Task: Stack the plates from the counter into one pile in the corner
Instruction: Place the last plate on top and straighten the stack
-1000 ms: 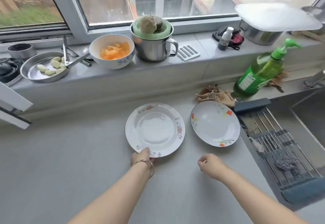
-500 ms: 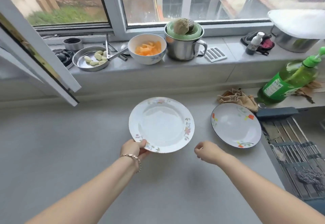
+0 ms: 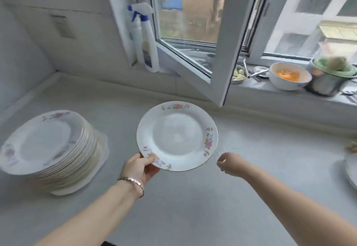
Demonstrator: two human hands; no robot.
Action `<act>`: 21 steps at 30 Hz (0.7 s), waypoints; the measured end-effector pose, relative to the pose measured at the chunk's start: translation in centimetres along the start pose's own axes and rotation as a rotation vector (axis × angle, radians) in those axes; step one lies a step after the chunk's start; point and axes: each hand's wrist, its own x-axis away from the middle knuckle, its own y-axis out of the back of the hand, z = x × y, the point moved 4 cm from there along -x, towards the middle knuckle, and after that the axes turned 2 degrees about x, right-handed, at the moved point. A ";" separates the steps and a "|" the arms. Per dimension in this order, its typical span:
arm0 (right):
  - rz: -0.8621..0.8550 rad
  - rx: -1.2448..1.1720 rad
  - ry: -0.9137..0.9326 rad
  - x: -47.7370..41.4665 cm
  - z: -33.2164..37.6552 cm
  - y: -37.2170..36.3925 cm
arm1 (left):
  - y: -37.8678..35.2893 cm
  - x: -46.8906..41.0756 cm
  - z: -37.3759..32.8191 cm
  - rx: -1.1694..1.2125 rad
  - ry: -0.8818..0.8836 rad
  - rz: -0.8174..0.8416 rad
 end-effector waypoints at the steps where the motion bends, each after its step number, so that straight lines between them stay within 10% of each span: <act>1: -0.003 0.013 0.033 -0.2 3.0 -1.2 | 2.8 0.1 -1.8 0.026 -0.032 -0.014; 9: 0.040 0.123 0.204 -0.6 20.4 -10.3 | 22.4 0.5 -12.1 0.186 -0.179 -0.219; 21: 0.081 0.188 0.162 -1.0 24.4 -13.5 | 32.8 -2.8 -13.4 0.376 -0.091 -0.348</act>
